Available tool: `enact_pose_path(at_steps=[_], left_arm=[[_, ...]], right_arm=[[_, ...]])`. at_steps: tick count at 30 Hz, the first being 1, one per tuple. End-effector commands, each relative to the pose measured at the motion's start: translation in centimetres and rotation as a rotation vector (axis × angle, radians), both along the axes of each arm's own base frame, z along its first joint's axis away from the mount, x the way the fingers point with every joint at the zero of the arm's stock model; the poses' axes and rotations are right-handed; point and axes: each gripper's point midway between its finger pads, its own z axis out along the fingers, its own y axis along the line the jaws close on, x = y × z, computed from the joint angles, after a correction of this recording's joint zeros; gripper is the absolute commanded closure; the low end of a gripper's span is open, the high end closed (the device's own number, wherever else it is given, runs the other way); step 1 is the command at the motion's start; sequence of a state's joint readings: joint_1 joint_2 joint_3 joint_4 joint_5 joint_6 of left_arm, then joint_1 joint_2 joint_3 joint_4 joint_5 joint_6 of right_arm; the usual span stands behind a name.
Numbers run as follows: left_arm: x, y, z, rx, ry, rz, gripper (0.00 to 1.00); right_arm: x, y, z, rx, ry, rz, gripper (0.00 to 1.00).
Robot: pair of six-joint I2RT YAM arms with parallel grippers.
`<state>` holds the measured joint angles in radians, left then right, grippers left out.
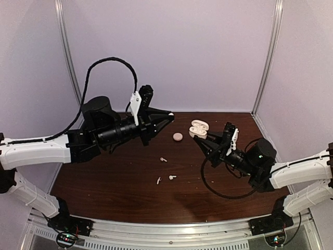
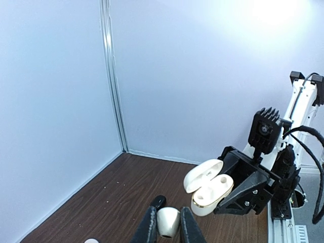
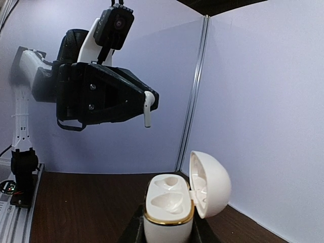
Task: Insert the wireless bluetooth earbuds into the charging case
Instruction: Insert the left earbud into the left side groove of the charging case.
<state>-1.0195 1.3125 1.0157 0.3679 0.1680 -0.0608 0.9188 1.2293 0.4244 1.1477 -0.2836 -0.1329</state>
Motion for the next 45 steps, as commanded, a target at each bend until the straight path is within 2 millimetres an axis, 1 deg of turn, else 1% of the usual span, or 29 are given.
enact_pose_path(at_steps=[1,6,11,18,25,31,45], left_arm=[[-0.5,-0.7,2.6,-0.111,-0.040,-0.039,0.89],[-0.7,-1.8,2.4,-0.118,-0.029,-0.061,0.89],[-0.9,-2.5,2.5,-0.126,-0.023,-0.080,0.89],[-1.4,-3.5,2.0,-0.141,0.009,-0.121,0.90],[-1.4,-4.4,1.4,-0.133,0.033,-0.141,0.90],[-1.2,-4.6,1.2,-0.129,0.039,-0.138,0.90],[-0.6,-5.5,-0.1,-0.091,0.072,-0.127,0.90]], right_arm=[[0.8,0.0,1.6,0.059,0.008,-0.062,1.00],[0.2,0.7,1.7,0.064,0.001,-0.039,1.00],[0.3,1.0,1.6,0.059,-0.002,-0.053,1.00],[0.4,1.0,1.6,0.057,0.000,-0.068,1.00],[0.3,0.9,1.7,0.063,-0.005,-0.067,1.00],[0.1,1.0,1.9,0.066,-0.017,-0.060,1.00],[0.0,0.7,2.1,0.072,-0.024,-0.069,1.00]])
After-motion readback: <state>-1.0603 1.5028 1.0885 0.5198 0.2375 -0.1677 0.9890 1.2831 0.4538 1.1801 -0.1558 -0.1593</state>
